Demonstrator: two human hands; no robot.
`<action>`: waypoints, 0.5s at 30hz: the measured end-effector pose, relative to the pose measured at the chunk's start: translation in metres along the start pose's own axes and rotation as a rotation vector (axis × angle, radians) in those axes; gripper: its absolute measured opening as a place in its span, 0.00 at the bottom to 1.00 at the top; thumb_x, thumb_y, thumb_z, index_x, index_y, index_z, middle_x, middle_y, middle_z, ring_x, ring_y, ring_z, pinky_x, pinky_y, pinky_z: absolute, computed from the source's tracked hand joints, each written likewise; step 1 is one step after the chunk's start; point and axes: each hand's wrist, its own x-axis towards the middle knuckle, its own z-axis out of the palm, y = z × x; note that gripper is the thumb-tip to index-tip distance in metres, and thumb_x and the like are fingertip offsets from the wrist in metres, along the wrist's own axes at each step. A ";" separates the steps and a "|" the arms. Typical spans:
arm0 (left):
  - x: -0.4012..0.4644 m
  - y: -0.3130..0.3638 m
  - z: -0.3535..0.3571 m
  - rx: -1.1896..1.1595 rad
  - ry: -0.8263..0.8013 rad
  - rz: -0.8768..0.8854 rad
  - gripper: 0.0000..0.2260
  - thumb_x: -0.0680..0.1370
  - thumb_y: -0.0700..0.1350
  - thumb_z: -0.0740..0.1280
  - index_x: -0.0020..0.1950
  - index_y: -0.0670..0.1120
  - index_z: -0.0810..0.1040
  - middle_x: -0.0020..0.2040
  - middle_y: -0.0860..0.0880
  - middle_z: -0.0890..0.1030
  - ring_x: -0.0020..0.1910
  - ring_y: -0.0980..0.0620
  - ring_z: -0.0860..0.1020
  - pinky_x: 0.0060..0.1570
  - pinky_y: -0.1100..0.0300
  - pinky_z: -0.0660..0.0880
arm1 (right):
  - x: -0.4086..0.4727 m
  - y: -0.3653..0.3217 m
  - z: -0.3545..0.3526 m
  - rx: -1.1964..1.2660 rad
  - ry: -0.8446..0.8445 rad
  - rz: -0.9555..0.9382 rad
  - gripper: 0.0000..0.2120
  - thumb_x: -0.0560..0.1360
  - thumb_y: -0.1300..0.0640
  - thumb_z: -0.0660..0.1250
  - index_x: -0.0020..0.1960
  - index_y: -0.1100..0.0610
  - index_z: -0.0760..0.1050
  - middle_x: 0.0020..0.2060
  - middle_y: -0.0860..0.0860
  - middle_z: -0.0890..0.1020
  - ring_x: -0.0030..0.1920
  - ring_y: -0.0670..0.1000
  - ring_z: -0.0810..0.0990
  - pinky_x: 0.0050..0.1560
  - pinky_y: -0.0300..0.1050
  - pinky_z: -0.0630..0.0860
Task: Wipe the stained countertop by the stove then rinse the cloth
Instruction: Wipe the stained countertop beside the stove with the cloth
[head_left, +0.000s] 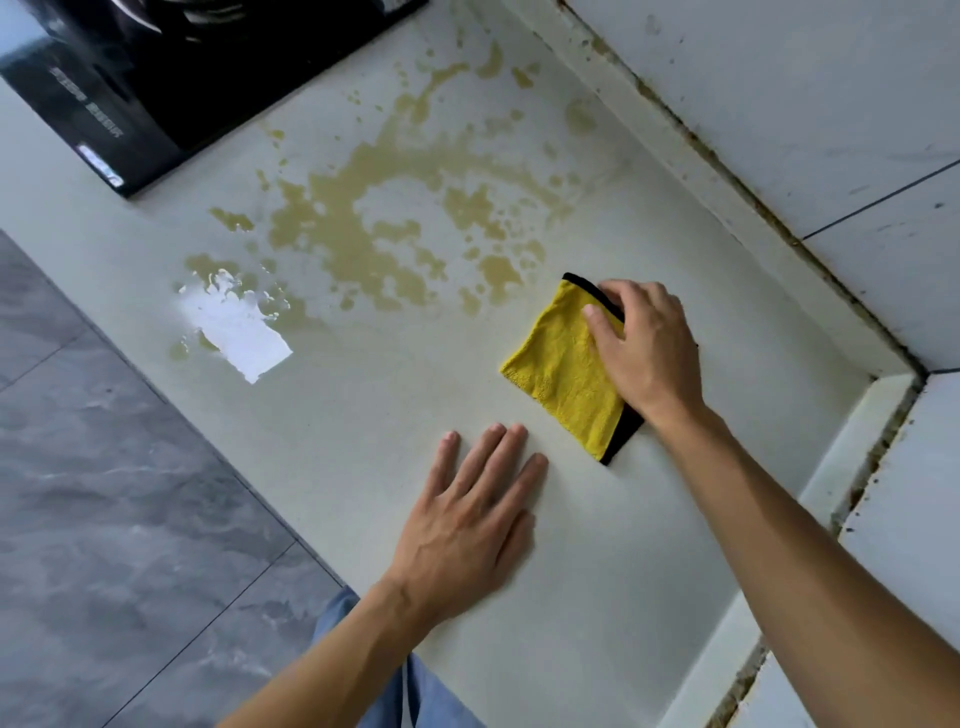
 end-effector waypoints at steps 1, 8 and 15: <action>-0.001 0.000 0.001 0.005 0.009 0.004 0.24 0.86 0.54 0.60 0.81 0.49 0.69 0.85 0.44 0.63 0.85 0.44 0.59 0.82 0.36 0.55 | 0.007 0.004 -0.003 0.045 -0.033 -0.001 0.17 0.82 0.47 0.68 0.67 0.54 0.79 0.59 0.57 0.81 0.64 0.61 0.77 0.63 0.53 0.72; -0.002 -0.001 0.007 -0.007 0.066 0.005 0.24 0.85 0.54 0.60 0.81 0.49 0.69 0.85 0.44 0.63 0.85 0.44 0.59 0.81 0.35 0.58 | 0.019 0.017 -0.003 0.090 0.016 -0.147 0.09 0.78 0.50 0.74 0.54 0.53 0.79 0.43 0.46 0.77 0.49 0.55 0.80 0.51 0.52 0.77; -0.003 -0.001 0.008 -0.002 0.076 0.005 0.25 0.85 0.54 0.61 0.81 0.48 0.69 0.85 0.44 0.63 0.85 0.44 0.59 0.79 0.34 0.60 | 0.003 0.020 -0.001 0.020 0.166 -0.405 0.10 0.82 0.50 0.70 0.62 0.47 0.79 0.48 0.46 0.77 0.46 0.50 0.78 0.46 0.49 0.73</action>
